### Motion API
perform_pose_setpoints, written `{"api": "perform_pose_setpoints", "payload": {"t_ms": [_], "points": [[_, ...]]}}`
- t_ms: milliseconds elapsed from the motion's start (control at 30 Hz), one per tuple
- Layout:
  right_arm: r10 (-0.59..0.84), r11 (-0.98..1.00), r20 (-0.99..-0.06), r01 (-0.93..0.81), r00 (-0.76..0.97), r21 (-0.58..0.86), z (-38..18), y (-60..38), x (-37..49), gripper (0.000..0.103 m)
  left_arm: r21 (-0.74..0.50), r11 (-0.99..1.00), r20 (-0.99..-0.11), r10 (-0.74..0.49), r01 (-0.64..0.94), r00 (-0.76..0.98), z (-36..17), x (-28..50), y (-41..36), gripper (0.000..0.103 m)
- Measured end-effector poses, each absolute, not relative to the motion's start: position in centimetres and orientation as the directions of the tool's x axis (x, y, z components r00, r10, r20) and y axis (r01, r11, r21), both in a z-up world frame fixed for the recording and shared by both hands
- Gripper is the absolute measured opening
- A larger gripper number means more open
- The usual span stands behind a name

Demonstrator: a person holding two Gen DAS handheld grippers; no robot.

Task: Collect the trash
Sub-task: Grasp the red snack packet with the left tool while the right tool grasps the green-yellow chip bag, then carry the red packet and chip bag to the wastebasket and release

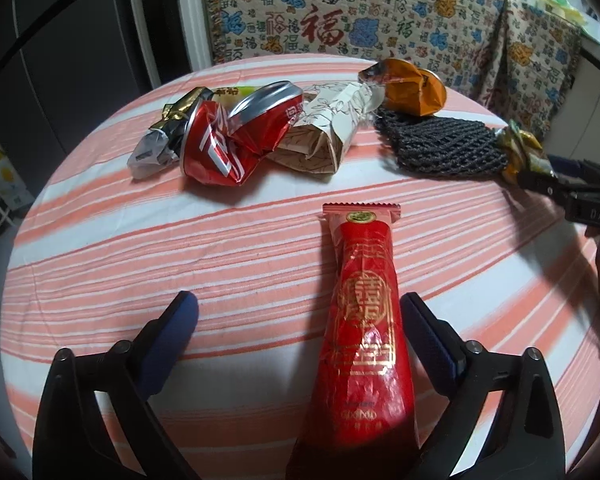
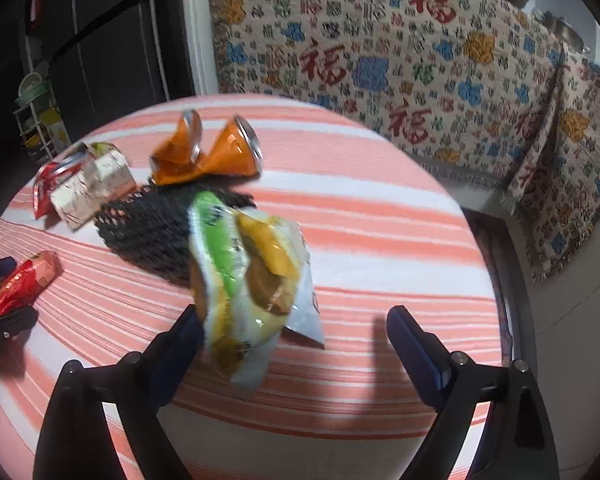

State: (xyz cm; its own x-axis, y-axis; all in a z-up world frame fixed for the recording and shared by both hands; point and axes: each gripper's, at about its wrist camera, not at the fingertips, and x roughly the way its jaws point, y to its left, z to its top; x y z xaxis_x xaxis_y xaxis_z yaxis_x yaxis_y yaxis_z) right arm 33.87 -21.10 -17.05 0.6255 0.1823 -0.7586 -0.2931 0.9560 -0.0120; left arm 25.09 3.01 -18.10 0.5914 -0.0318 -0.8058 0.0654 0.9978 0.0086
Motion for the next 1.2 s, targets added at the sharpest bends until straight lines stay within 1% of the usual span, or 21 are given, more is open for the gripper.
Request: {"api": "perform_pose_setpoints", "payload": {"t_ms": [33,100,133,167,200,233,267,333,467,667,767,867,1200], "points": [[0.19,0.954,-0.748,-0.3,0.636,-0.012,-16.7,-21.0,33.7,0.091,0.008,0.997,-0.807,-0.04,0.079,0.59,-18.0,24.9,2.9,0.092],[0.224,0.947,-0.73,-0.321,0.645,0.006,-16.0,-20.9,33.5,0.083,-0.006,0.994,-0.808,-0.067,0.106,0.585,-17.8,24.8,2.7,0.091],[0.243,0.943,-0.729,-0.331,0.641,0.023,-15.8,-20.8,33.5,0.073,-0.012,0.993,-0.808,-0.08,0.119,0.584,-17.7,24.6,2.6,0.088],[0.25,0.941,-0.737,-0.337,0.628,0.032,-15.8,-20.7,33.7,0.054,-0.013,0.992,-0.808,-0.084,0.125,0.583,-17.7,24.6,2.5,0.084],[0.254,0.938,-0.745,-0.344,0.617,0.035,-16.0,-20.6,33.9,0.045,-0.002,0.992,-0.806,-0.076,0.125,0.587,-17.5,24.4,2.4,0.066],[0.26,0.937,-0.759,-0.347,0.597,0.048,-16.2,-20.6,34.0,0.039,0.005,0.991,-0.801,-0.074,0.13,0.594,-17.3,24.2,2.3,0.038],[0.257,0.943,-0.753,-0.327,0.606,0.058,-15.9,-20.8,33.9,0.033,-0.004,0.99,-0.801,-0.087,0.139,0.592,-17.2,24.2,2.4,0.027],[0.27,0.944,-0.753,-0.319,0.6,0.084,-15.4,-21.1,33.6,0.028,-0.06,0.989,-0.795,-0.131,0.139,0.592,-16.7,24.0,2.8,0.02],[0.29,0.942,-0.757,-0.312,0.585,0.12,-14.7,-21.8,32.3,0.027,-0.108,0.987,-0.771,-0.157,0.116,0.617,-15.7,23.3,3.4,0.018],[0.34,0.933,-0.738,-0.308,0.583,0.186,-13.5,-23.0,30.3,0.026,-0.163,0.977,-0.732,-0.213,0.137,0.647,-14.1,22.2,2.4,0.015],[0.366,0.925,-0.725,-0.311,0.584,0.217,-13.0,-23.7,29.3,0.026,-0.179,0.974,-0.727,-0.228,0.142,0.648,-14.0,22.0,1.6,0.015],[0.361,0.927,-0.727,-0.312,0.584,0.21,-12.9,-24.1,28.6,0.026,-0.201,0.966,-0.726,-0.258,0.162,0.638,-14.1,21.7,0.3,0.014],[0.346,0.938,-0.707,-0.253,0.616,0.239,-11.7,-29.7,26.3,0.026,-0.203,0.946,-0.716,-0.319,0.252,0.621,-12.8,20.8,-6.2,0.013]]}}
